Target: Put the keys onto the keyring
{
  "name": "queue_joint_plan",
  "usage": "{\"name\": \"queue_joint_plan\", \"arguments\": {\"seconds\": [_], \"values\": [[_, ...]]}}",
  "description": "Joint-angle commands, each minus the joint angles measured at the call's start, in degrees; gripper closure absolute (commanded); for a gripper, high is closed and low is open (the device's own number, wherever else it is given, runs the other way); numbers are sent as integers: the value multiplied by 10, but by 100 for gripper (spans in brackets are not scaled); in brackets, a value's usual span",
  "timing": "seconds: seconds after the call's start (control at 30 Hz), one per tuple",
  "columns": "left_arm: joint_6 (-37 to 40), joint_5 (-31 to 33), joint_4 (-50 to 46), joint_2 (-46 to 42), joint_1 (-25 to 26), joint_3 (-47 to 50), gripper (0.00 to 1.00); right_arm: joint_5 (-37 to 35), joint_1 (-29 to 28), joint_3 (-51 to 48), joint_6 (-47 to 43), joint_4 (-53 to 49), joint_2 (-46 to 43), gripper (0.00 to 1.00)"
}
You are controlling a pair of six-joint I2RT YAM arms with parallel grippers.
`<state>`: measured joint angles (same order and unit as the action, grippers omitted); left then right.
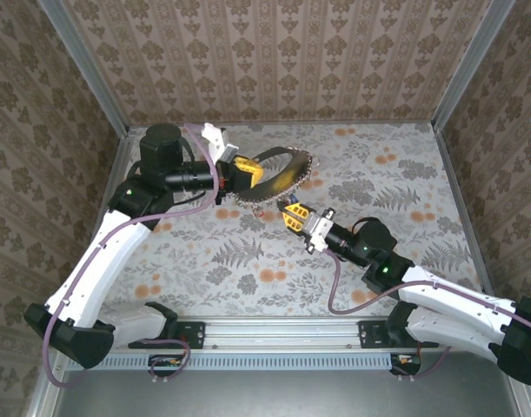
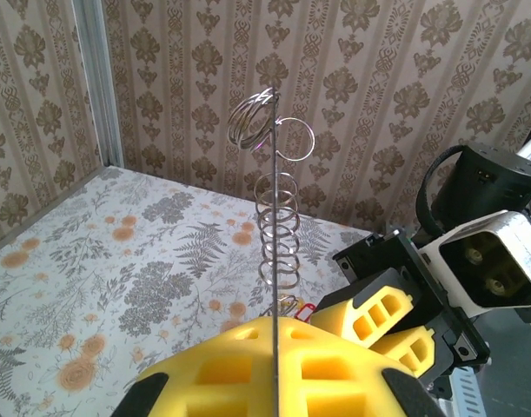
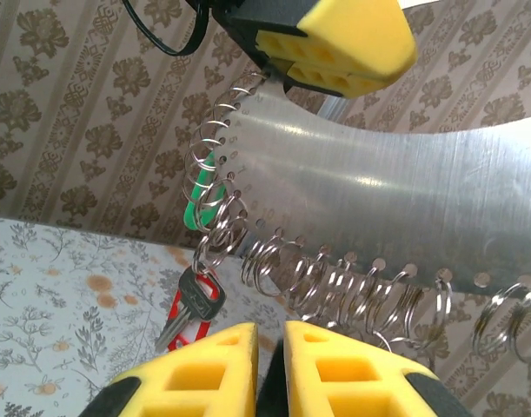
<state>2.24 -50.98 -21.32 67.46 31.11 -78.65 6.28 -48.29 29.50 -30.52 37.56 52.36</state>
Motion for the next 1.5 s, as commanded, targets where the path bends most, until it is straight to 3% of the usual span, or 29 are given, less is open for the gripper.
{"name": "queue_joint_plan", "arguments": {"seconds": [0.0, 1.47], "values": [[25, -4, 1, -1, 3, -30, 100, -7, -5, 3, -18, 26, 4, 82], [19, 22, -17, 8, 11, -48, 100, -98, -23, 40, -22, 142, 116, 80]]}}
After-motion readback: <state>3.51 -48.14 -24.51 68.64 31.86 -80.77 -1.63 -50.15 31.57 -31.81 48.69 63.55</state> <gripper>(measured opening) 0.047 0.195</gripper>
